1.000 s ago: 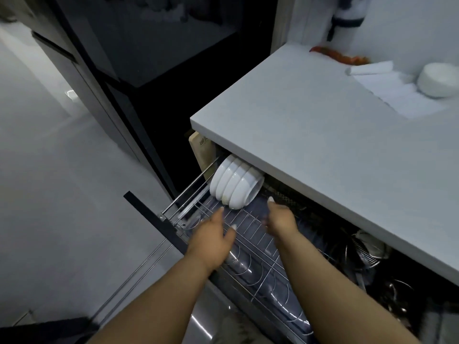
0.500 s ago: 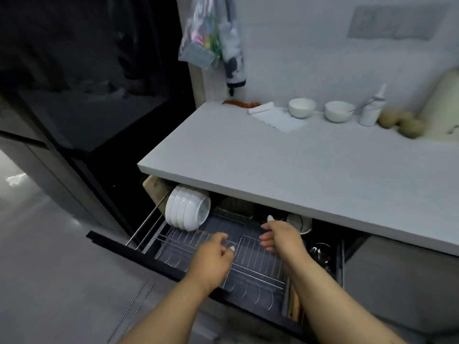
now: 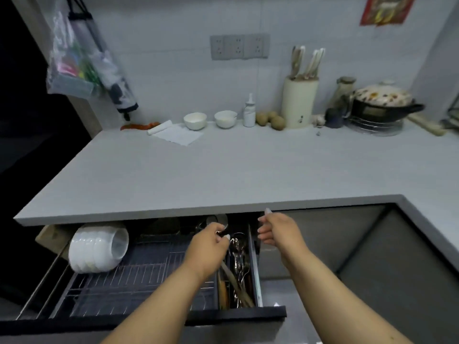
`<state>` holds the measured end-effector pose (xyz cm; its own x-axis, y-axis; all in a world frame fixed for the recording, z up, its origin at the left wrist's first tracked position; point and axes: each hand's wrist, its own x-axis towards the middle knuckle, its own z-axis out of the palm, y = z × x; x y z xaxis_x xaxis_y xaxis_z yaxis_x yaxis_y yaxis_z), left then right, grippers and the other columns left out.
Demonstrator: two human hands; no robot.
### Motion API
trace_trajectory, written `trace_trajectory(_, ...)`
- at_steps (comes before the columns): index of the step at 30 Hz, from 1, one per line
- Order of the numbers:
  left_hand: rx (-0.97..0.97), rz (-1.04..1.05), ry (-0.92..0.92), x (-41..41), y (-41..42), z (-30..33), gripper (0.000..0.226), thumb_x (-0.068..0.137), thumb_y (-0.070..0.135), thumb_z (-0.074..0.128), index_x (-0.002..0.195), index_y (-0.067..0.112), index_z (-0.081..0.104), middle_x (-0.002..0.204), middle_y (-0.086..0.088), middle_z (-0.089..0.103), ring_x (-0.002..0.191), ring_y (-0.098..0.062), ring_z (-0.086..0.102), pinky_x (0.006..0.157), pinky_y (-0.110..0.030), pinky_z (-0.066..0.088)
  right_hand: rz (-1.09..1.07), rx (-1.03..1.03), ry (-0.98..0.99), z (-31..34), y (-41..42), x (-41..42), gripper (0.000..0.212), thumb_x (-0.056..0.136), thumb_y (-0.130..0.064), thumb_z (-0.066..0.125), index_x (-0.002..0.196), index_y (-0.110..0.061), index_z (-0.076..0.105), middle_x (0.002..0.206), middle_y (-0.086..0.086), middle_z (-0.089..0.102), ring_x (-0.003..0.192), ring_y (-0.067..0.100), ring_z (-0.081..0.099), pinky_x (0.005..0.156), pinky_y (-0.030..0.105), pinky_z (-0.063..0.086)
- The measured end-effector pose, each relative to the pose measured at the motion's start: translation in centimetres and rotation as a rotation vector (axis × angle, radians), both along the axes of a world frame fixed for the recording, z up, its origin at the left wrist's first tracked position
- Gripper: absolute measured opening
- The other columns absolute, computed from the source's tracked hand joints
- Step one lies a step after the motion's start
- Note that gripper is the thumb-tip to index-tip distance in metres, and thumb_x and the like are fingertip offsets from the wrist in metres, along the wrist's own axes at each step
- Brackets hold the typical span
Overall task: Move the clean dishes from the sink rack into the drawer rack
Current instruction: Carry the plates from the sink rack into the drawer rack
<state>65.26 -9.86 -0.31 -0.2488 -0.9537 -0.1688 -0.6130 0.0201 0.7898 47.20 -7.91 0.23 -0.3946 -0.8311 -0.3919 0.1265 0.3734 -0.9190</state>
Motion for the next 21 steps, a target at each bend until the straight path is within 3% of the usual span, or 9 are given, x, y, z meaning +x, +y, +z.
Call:
trace_trajectory(6,-0.018,-0.156,0.036,-10.8,-0.9,1.2,0.020,0.096,0.027,0.053,0.115,0.021,0.054,0.083,-0.002,0.070,0.081,-0.017,0.067,0.083,-0.035,0.053,-0.234,-0.064,-0.003,1.0,3.0,-11.2,0.029,0.099,-0.028,0.046,0.082,-0.011,0.061,0.061,0.005,0.059,0.050,0.015,0.055,0.052,0.024,0.045)
trace_trajectory(9,0.001,-0.246,0.082,-17.3,-0.6,1.5,0.021,0.096,0.024,0.054,0.116,0.017,0.055,0.084,-0.006,0.070,0.081,-0.021,0.068,0.087,-0.039,0.053,-0.346,-0.043,0.024,0.8,5.2,-17.5,0.024,0.097,-0.023,0.047,0.085,-0.010,0.062,0.062,0.006,0.060,0.052,0.017,0.056,0.053,0.025,0.045)
trace_trajectory(14,0.041,-0.424,0.106,-27.8,1.3,1.4,0.016,0.095,0.023,0.053,0.110,0.021,0.055,0.082,-0.005,0.070,0.081,-0.022,0.068,0.088,-0.043,0.054,-0.520,-0.020,0.102,0.3,10.1,-27.6,0.028,0.097,-0.031,0.047,0.082,-0.012,0.062,0.063,0.004,0.061,0.056,0.018,0.058,0.058,0.028,0.045)
trace_trajectory(18,0.058,-0.535,0.121,-35.6,3.1,1.0,0.014,0.094,0.021,0.054,0.108,0.020,0.056,0.075,-0.003,0.071,0.077,-0.022,0.069,0.087,-0.046,0.054,-0.670,0.030,0.206,-0.5,15.0,-34.7,0.029,0.096,-0.033,0.050,0.081,-0.012,0.062,0.067,0.006,0.063,0.063,0.021,0.059,0.074,0.037,0.049)
trace_trajectory(21,0.091,-0.612,0.121,-41.0,5.1,1.2,0.017,0.095,0.017,0.053,0.111,0.016,0.056,0.079,-0.007,0.071,0.073,-0.021,0.069,0.085,-0.042,0.055,-0.778,0.154,0.405,-0.9,19.7,-39.2,0.028,0.094,-0.032,0.051,0.075,-0.012,0.059,0.069,0.005,0.061,0.068,0.023,0.056,0.067,0.033,0.044)
